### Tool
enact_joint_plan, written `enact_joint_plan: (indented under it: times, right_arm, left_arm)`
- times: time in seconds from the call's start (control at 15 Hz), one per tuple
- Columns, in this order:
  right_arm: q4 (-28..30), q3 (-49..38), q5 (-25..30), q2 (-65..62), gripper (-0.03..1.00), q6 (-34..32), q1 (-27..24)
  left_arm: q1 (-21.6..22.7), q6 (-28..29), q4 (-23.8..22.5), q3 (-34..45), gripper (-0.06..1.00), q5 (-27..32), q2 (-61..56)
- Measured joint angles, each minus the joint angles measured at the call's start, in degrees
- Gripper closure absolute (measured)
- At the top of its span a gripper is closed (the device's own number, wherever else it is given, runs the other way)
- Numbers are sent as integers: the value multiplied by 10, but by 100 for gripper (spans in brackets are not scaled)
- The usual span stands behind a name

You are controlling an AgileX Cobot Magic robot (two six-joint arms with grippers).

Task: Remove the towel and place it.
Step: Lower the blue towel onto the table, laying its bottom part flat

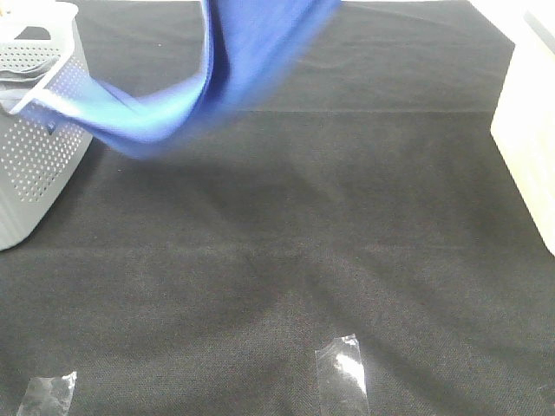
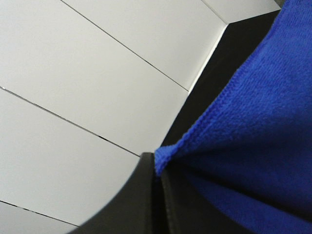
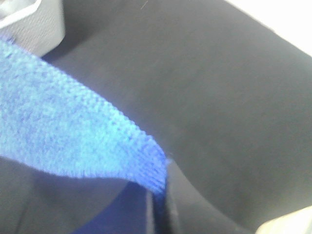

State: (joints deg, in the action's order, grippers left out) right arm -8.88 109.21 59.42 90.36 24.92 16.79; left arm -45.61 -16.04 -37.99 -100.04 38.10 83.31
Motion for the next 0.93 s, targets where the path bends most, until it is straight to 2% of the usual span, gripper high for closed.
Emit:
enact_joint_plan:
  times: [0.13,0.27,0.4,0.47,0.6,0.8,0.93]
  right_arm:
    - [6,22,-34,0,97,-5,0]
    - [10,25,-88,0,97,-5,0]
    - [21,25,-165,0,97,-5,0]
    - [22,25,-242,3,97,-5,0]
    - [22,26,-316,14,97,-5,0]
    - [23,26,-391,37,97,-5,0]
    - [17,26,-414,50,97,-5,0]
  left_arm:
    - [2,0,-29,0,94,-33,2]
    - [27,1,-40,0,94,-83,14]
    - [70,2,-41,0,94,-147,33]
    - [108,2,-41,0,94,-229,57]
    - [142,2,-42,0,94,-301,77]
    - [193,2,-44,0,94,-415,103]
    - [219,2,-42,0,94,-460,115]
